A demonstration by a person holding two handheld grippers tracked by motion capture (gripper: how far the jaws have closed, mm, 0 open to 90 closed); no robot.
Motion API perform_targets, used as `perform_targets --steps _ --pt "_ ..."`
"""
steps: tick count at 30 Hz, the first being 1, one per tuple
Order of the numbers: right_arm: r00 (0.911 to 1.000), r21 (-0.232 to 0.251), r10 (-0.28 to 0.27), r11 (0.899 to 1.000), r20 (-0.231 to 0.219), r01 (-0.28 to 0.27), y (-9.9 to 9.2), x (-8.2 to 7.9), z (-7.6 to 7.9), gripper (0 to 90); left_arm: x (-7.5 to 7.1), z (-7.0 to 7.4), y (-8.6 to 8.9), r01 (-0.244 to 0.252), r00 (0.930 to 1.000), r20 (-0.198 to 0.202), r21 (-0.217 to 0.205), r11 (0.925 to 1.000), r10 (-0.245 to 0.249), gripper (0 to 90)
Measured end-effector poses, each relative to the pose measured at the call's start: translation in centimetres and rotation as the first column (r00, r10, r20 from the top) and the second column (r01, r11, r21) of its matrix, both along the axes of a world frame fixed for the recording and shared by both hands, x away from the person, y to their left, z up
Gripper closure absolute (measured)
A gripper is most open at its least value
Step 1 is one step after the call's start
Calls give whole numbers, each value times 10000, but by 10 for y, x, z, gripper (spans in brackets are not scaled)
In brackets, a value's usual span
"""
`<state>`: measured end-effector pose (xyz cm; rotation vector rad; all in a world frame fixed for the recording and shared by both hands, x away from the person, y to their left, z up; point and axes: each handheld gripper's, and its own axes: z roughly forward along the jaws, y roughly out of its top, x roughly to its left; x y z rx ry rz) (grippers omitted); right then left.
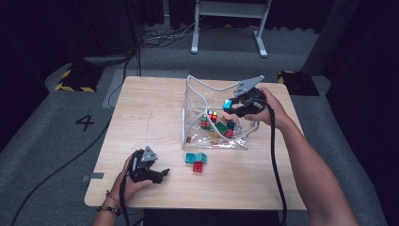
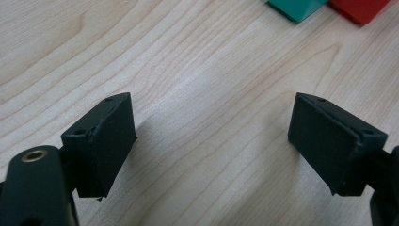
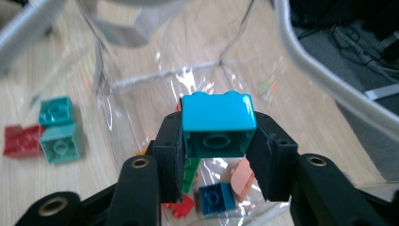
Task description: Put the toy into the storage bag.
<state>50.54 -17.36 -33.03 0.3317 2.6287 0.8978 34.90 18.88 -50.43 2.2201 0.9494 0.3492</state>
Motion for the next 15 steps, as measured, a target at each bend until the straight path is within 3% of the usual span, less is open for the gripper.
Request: perform_targets --steps 2,7,15 --pt "9998 -254 -171 9995 -62 169 3 1 -2 589 0 0 0 -1 10000 3 -1 10000 1 156" --pt "9998 -825 187 9964 -105 -196 6 6 -6 589 0 0 0 1 10000 5 0 10000 -1 156" --pt "9993 -1687 -56 9857 -369 -7 1 8 -7 588 0 0 0 0 10000 0 -4 10000 0 156"
